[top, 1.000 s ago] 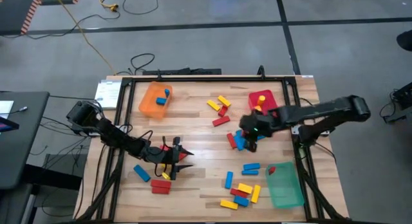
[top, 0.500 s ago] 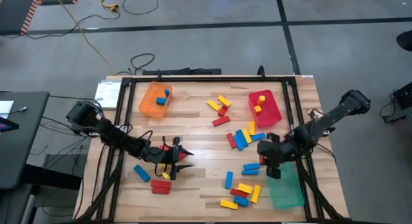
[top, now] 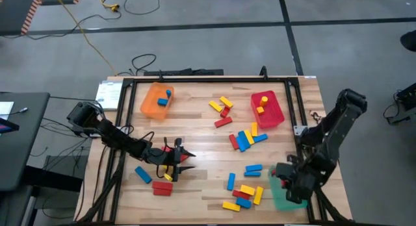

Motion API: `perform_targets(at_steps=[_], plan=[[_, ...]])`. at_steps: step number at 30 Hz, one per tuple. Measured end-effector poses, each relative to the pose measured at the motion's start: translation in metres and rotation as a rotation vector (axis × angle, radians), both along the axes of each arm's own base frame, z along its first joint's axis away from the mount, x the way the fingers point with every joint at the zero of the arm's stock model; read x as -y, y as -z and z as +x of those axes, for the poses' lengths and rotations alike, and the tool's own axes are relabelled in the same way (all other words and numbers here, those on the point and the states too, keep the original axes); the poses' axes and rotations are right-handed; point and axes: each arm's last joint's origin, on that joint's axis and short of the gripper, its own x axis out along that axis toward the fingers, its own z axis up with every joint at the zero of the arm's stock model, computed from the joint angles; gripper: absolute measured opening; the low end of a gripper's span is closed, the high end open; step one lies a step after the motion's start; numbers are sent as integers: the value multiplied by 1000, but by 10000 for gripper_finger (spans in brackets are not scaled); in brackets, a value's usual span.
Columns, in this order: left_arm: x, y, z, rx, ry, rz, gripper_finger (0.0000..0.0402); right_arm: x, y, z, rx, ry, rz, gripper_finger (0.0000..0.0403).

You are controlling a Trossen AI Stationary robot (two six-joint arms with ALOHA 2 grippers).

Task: Sort blocks
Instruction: Put the red arch block into the green bin

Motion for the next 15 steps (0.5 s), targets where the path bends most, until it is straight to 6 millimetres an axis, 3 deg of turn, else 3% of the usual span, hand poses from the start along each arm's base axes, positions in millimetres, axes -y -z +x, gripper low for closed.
perform_targets(at_steps=[15], plan=[[0,0,0,0,-1,0,220,-39,45,-8,-111,-6,-134,135]])
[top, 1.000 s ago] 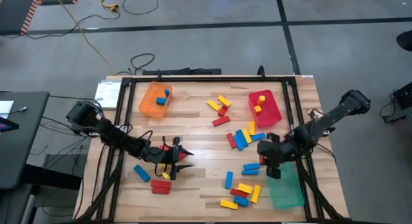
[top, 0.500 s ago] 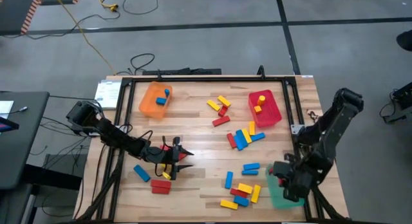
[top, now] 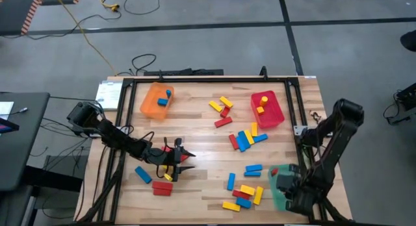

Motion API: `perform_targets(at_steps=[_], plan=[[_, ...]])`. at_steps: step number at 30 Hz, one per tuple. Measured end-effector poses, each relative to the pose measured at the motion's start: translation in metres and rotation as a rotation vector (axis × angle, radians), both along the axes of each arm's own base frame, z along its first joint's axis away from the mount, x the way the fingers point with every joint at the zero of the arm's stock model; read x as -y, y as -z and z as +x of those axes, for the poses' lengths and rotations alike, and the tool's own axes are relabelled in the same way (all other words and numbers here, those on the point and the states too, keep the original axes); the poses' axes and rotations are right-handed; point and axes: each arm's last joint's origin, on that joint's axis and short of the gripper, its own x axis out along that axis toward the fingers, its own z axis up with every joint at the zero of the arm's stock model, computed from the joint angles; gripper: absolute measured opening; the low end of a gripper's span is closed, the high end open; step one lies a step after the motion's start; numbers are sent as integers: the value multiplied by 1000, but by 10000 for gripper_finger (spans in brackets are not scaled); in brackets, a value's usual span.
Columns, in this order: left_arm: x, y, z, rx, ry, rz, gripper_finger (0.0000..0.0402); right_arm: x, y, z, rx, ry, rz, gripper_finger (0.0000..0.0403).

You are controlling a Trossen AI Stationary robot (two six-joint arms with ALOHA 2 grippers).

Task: Sort blocks
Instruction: Put the red arch block into the green bin

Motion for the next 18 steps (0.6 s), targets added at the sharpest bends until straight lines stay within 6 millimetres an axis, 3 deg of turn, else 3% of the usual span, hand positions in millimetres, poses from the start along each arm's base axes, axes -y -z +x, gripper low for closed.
perform_targets(at_steps=[18], plan=[[1,0,0,-6,27,-33,220,-9,10,2,14,5,-7,162]])
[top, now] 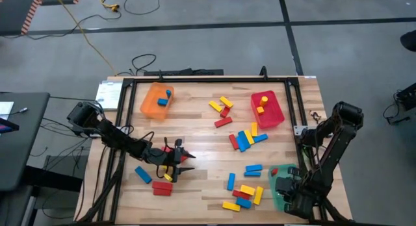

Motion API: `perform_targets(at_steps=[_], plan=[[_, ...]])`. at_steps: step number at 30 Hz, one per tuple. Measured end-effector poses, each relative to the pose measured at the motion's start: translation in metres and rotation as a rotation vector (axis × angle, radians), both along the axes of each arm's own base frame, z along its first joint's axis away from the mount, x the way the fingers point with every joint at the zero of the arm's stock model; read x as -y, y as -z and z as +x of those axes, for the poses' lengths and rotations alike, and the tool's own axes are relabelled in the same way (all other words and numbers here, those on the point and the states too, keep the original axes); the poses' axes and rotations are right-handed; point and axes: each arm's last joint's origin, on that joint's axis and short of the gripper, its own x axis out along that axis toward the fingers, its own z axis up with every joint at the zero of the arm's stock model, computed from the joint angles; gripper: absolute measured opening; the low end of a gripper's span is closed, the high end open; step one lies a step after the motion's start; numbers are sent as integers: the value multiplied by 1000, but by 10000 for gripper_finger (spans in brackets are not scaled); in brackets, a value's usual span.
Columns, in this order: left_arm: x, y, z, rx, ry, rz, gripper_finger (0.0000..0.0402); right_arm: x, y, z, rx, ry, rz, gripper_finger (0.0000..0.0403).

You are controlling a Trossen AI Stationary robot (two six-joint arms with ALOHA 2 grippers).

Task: Sort blocks
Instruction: Put the red arch block into the green bin, then put the yellow rectangle block into the red bin

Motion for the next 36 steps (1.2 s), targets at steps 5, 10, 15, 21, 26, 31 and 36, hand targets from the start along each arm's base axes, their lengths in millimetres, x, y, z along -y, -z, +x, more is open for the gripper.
perform_targets(at_steps=[5,10,15,21,26,31,36], plan=[[0,1,0,-9,-1,1,220,0,0,0,-1,11,2,165],[0,2,-1,-16,4,1,220,0,0,0,-1,21,4,179],[1,0,-1,-17,27,-7,220,0,0,1,-4,35,4,205],[-1,-8,-5,-28,28,1,220,1,0,1,-5,40,3,226],[-5,-22,-13,-25,28,-1,220,0,-5,1,3,42,-13,226],[-9,-37,-24,-69,22,-11,220,-1,-18,4,51,34,-46,226],[-6,-50,-33,-131,43,2,220,-3,-30,10,147,12,-79,226]])
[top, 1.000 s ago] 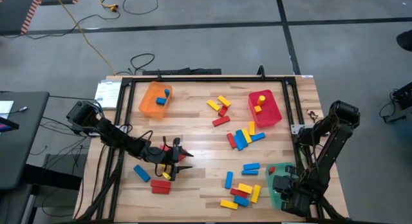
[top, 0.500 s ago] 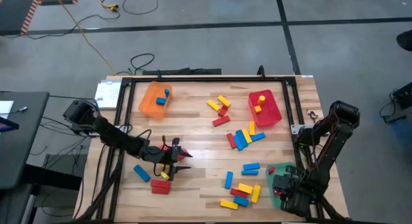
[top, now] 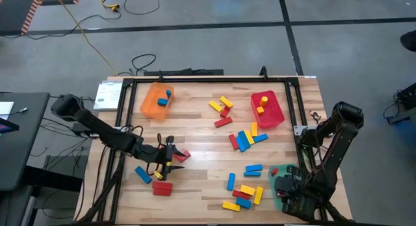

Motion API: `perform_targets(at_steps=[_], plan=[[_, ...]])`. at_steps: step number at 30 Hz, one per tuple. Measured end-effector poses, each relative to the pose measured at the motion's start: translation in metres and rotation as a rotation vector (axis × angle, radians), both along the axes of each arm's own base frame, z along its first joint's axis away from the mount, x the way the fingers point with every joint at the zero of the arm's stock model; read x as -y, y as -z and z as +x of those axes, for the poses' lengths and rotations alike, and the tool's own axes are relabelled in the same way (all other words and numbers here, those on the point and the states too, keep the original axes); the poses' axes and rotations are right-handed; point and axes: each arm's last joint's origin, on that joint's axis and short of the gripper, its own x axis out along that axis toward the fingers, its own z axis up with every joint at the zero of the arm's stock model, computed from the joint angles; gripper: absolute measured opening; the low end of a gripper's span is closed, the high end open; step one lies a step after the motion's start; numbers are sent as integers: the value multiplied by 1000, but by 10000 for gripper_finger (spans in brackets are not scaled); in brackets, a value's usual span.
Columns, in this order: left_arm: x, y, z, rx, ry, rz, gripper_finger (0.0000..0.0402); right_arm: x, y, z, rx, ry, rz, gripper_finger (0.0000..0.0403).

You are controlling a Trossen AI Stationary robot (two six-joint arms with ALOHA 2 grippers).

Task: Sort blocks
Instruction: Put the yellow rectangle block into the red bin

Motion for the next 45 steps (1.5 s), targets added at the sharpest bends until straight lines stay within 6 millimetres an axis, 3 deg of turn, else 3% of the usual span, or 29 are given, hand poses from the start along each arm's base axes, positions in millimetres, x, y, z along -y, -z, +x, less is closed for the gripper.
perform_targets(at_steps=[7,18,26,30,38,45], plan=[[1,6,-6,-169,-46,-25,220,3,-6,19,116,-50,-36,226],[2,20,-22,-374,-225,-209,214,17,-9,53,201,-149,-75,226],[10,3,-29,-478,-354,-233,205,28,-11,70,224,-195,-112,226],[11,5,-34,-545,-426,-297,205,31,-11,75,235,-218,-125,226],[21,33,-24,-697,-524,-334,205,36,-11,80,235,-266,-159,226],[36,36,-1,-712,-525,-295,205,37,-11,81,238,-301,-177,226]])
